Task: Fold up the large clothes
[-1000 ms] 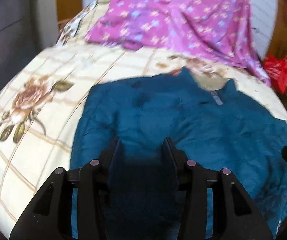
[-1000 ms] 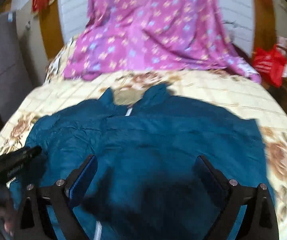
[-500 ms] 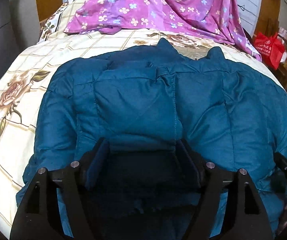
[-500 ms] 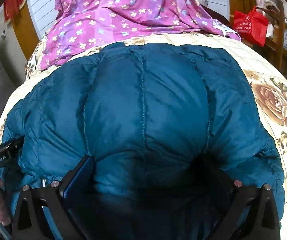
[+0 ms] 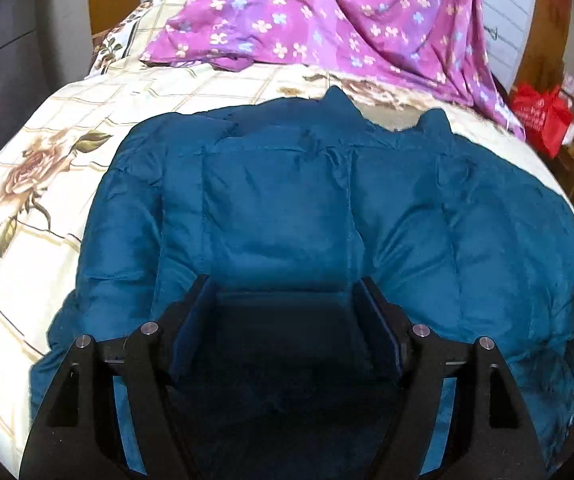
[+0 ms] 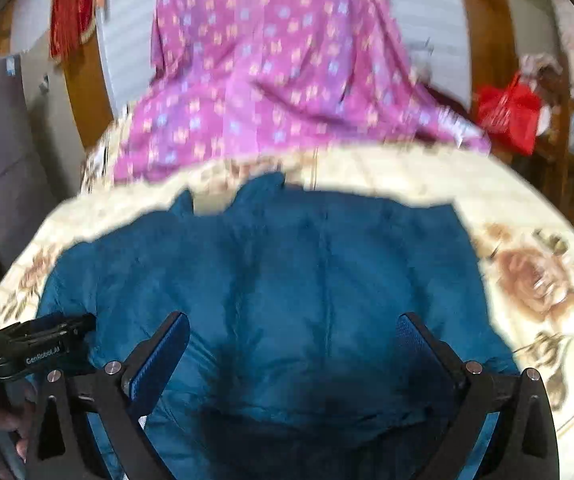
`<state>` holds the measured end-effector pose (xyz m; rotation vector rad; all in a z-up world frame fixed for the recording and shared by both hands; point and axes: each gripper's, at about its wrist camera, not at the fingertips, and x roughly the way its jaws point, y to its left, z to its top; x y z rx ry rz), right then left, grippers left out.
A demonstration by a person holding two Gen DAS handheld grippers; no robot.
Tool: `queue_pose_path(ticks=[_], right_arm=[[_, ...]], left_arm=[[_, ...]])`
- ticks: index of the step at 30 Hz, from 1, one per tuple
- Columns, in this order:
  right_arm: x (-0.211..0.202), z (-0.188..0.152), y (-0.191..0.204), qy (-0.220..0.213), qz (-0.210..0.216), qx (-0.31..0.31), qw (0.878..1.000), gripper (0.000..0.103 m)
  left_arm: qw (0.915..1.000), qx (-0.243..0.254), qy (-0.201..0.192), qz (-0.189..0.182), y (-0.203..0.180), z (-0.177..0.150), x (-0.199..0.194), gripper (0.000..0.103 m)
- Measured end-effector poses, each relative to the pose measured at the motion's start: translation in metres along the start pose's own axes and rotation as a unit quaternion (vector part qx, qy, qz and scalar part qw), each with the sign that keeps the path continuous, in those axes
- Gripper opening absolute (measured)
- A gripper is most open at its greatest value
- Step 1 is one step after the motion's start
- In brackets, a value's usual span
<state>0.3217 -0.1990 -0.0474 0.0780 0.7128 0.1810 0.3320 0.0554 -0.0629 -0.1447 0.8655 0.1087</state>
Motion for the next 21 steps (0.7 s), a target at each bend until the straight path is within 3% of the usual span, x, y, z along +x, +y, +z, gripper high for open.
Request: queue_pose_path(ticks=[2, 4, 9, 21], right_arm=[[0.024, -0.008, -0.003, 0.051, 0.001, 0.0, 0.999, 0.103], [0.042, -0.017, -0.003, 0.081, -0.024, -0.007, 0.996, 0.103], [0.041, -0.018, -0.002, 0.079, -0.029, -0.009, 0.996, 0.103], [0.042, -0.017, -0.001, 0.077, -0.033, -0.011, 0.996, 0.103]], left_arm=[[1.0, 0.003, 0.003, 0.003, -0.002, 0.001, 0.0, 0.073], [1.0, 0.003, 0.003, 0.003, -0.002, 0.0, 0.001, 0.074], [0.9998, 0.009, -0.001, 0.018, -0.004, -0.003, 0.003, 0.08], [0.9994, 0.014, -0.011, 0.029, -0.005, -0.006, 0.003, 0.08]])
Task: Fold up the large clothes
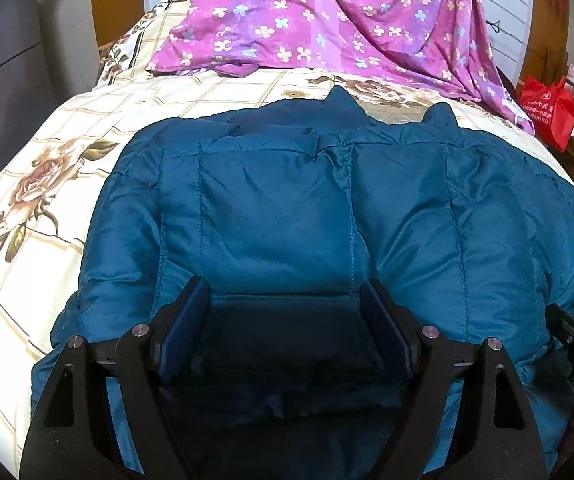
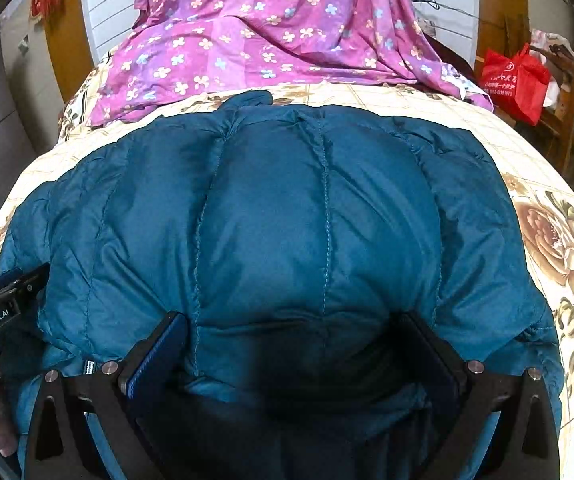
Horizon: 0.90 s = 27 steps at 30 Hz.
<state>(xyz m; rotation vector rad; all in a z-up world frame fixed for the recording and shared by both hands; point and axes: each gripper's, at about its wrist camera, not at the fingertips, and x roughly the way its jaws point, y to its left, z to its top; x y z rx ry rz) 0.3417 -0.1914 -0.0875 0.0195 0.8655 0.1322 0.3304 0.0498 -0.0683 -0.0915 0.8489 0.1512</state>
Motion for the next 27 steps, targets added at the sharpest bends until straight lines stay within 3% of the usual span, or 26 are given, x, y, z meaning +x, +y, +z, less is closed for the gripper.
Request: queue_pose_path(ticks=[20, 27], right_arm=[[-0.002, -0.002, -0.003, -0.007, 0.003, 0.007, 1.0, 0.103], [-0.006, -0.002, 0.006, -0.007, -0.037, -0.01, 0.999, 0.103]], left_arm=[[0.9999, 0.008, -0.005, 0.01, -0.003, 0.0, 0.001, 0.081], [0.9997, 0.004, -0.019, 0.013, 0.001, 0.005, -0.013, 0.081]])
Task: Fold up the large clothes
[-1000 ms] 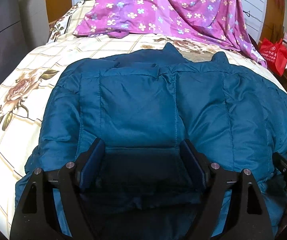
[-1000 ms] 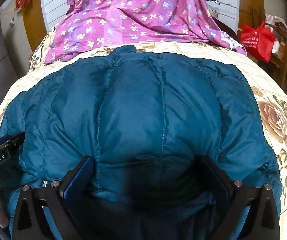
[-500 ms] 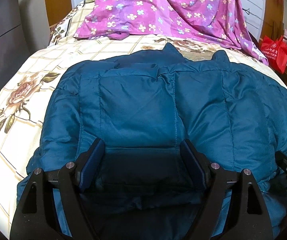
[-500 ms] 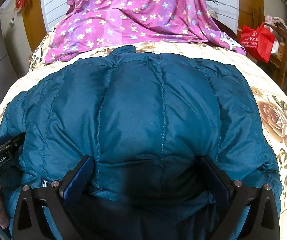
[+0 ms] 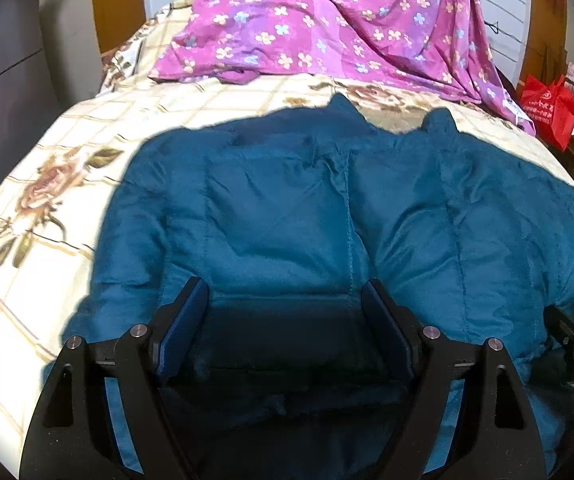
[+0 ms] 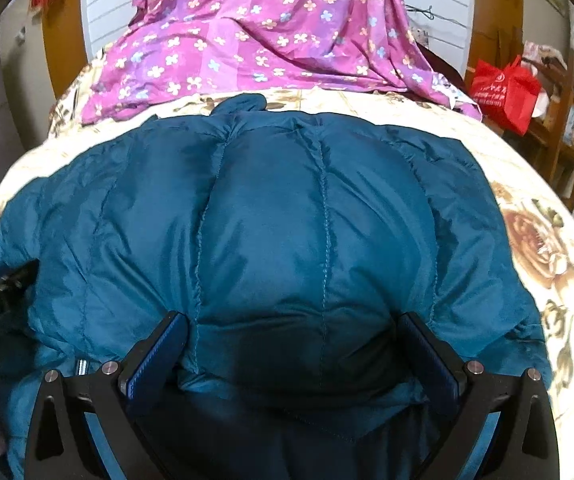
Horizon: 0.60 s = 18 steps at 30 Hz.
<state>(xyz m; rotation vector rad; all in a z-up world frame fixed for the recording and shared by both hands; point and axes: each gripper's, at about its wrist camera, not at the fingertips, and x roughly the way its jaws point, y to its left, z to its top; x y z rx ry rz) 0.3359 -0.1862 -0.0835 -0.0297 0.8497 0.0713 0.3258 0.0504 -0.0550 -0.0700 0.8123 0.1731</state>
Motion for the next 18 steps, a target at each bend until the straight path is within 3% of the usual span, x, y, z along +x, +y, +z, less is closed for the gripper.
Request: queue_pose_path(ticks=[2, 3, 6, 8, 10, 13, 18], right_arm=[[-0.015, 0.007, -0.002, -0.021, 0.002, 0.012, 1.0, 0.102], [-0.03, 0.014, -0.004, -0.056, 0.014, 0.015, 0.998, 0.102], [-0.053, 0.03, -0.006, -0.122, 0.035, 0.019, 0.992, 0.103], [-0.043, 0.038, -0.006, -0.106, 0.049, 0.02, 0.993, 0.103], [-0.017, 0.041, -0.01, -0.06, 0.058, 0.032, 0.996, 0.103], [0.016, 0.031, -0.015, -0.001, 0.066, 0.043, 0.997, 0.103], [0.017, 0.023, -0.016, -0.02, 0.063, 0.045, 0.997, 0.103]], left_arm=[[0.9993, -0.006, -0.037, 0.001, 0.001, 0.004, -0.016, 0.08], [0.9982, -0.006, -0.059, -0.003, 0.0, 0.008, -0.024, 0.081], [0.9971, 0.02, -0.068, -0.028, -0.008, 0.015, -0.025, 0.081], [0.9983, 0.036, -0.029, -0.034, -0.012, 0.014, -0.004, 0.081], [0.9991, 0.032, 0.008, -0.028, -0.009, 0.009, 0.016, 0.081], [0.9986, 0.011, 0.019, -0.048, -0.003, 0.01, 0.023, 0.082], [0.9988, 0.013, 0.016, -0.045, -0.005, 0.01, 0.024, 0.085]])
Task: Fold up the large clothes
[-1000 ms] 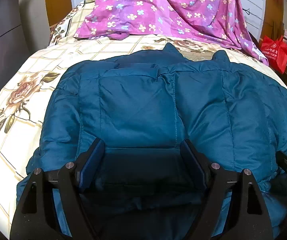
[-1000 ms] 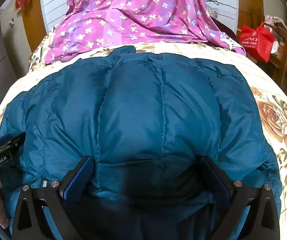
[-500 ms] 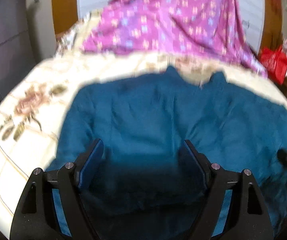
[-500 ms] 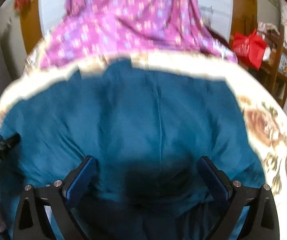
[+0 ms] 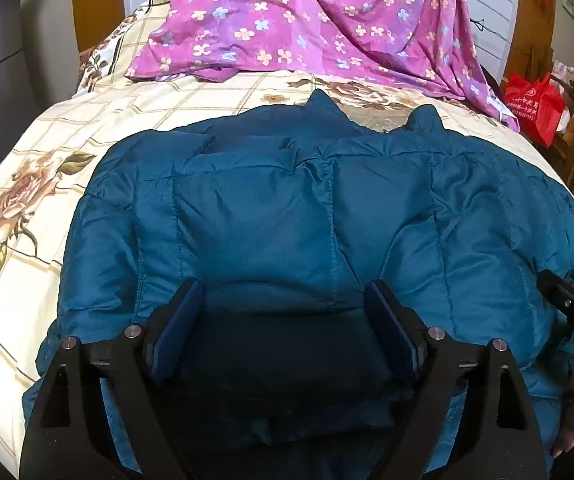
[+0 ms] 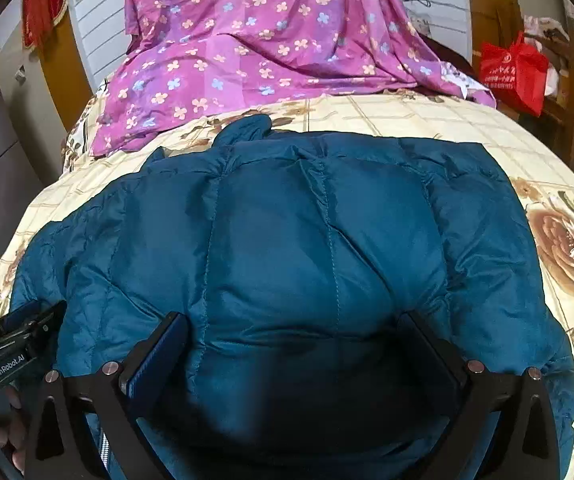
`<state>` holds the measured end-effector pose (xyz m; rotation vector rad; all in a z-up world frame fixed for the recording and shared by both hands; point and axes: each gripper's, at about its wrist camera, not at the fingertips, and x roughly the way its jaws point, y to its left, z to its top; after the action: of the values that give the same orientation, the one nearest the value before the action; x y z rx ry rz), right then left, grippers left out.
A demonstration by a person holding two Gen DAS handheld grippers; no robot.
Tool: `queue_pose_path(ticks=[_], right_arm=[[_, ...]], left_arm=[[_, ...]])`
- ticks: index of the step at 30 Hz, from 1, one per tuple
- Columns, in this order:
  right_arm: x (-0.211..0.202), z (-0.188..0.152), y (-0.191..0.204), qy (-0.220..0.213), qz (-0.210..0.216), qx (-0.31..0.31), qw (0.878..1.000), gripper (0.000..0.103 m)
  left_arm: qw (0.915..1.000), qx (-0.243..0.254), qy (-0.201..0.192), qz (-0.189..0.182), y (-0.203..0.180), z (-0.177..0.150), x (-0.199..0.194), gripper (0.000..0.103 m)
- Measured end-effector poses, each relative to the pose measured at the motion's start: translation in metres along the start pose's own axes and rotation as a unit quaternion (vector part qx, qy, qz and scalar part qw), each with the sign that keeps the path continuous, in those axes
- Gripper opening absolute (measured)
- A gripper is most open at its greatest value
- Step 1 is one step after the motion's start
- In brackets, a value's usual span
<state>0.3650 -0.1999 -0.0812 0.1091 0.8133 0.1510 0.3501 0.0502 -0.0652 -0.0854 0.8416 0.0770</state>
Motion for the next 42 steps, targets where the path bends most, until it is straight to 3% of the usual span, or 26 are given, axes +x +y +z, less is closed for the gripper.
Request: queue_pose_path(ticks=[14, 20, 23, 25, 28, 31, 36, 42], right_arm=[[-0.003, -0.003, 0.009, -0.003, -0.021, -0.01, 1.0, 0.103], [-0.031, -0.004, 0.017, -0.035, -0.038, -0.021, 0.998, 0.103], [-0.032, -0.009, 0.014, -0.018, -0.025, -0.028, 0.999, 0.103], [-0.03, -0.018, 0.007, 0.0, -0.029, -0.024, 0.999, 0.103], [-0.061, -0.022, 0.0, -0.03, -0.039, -0.018, 0.999, 0.103], [-0.095, -0.035, -0.005, -0.044, -0.036, -0.014, 0.998, 0.103], [-0.136, -0.075, -0.013, -0.039, -0.042, -0.011, 0.998, 0.103], [-0.198, -0.13, -0.013, -0.057, -0.046, -0.007, 0.997, 0.103]], left_arm=[[0.9997, -0.02, -0.008, -0.012, 0.006, -0.006, -0.009, 0.088], [0.9987, -0.038, -0.03, -0.019, 0.011, -0.002, -0.032, 0.088], [0.9998, -0.016, 0.008, -0.003, 0.008, -0.008, -0.016, 0.088], [0.9998, -0.015, -0.006, 0.009, 0.009, -0.012, -0.023, 0.088], [0.9995, -0.026, -0.018, 0.003, 0.018, -0.018, -0.046, 0.088], [0.9993, -0.033, -0.02, -0.001, 0.034, -0.036, -0.074, 0.087], [0.9991, 0.016, -0.035, 0.02, 0.049, -0.079, -0.117, 0.088], [0.9987, 0.03, -0.041, -0.001, 0.067, -0.14, -0.174, 0.088]])
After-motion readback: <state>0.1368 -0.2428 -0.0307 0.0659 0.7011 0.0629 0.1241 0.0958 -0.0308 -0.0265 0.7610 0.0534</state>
